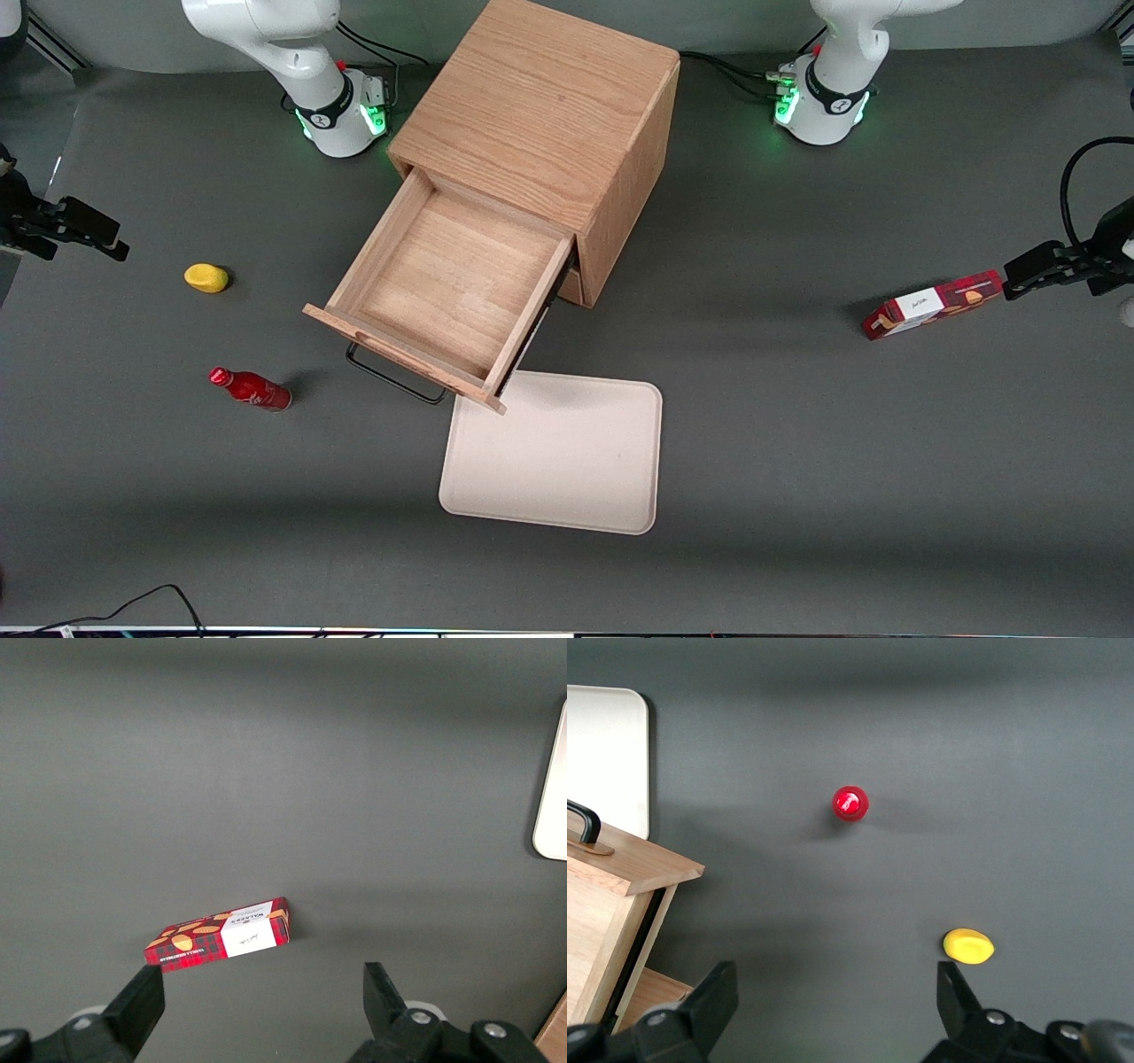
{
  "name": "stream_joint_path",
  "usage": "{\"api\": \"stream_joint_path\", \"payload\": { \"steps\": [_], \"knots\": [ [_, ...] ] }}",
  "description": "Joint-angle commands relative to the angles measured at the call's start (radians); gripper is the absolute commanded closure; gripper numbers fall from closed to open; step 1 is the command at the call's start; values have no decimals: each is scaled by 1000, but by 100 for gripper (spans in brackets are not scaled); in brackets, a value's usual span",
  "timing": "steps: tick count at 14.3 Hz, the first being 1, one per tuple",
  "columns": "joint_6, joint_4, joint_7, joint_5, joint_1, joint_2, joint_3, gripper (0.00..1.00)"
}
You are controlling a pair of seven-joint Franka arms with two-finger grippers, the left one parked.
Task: Close top drawer
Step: 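Move the right gripper down toward the open drawer's black handle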
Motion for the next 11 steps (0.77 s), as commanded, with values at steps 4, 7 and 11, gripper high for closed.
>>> {"api": "stream_joint_path", "payload": {
  "steps": [4, 7, 11],
  "knots": [
    [-3, 13, 14, -7, 9, 7, -7, 0],
    [-5, 23, 6, -16, 9, 16, -13, 0],
    [-32, 146, -69, -16, 17, 120, -13, 0]
  ]
}}
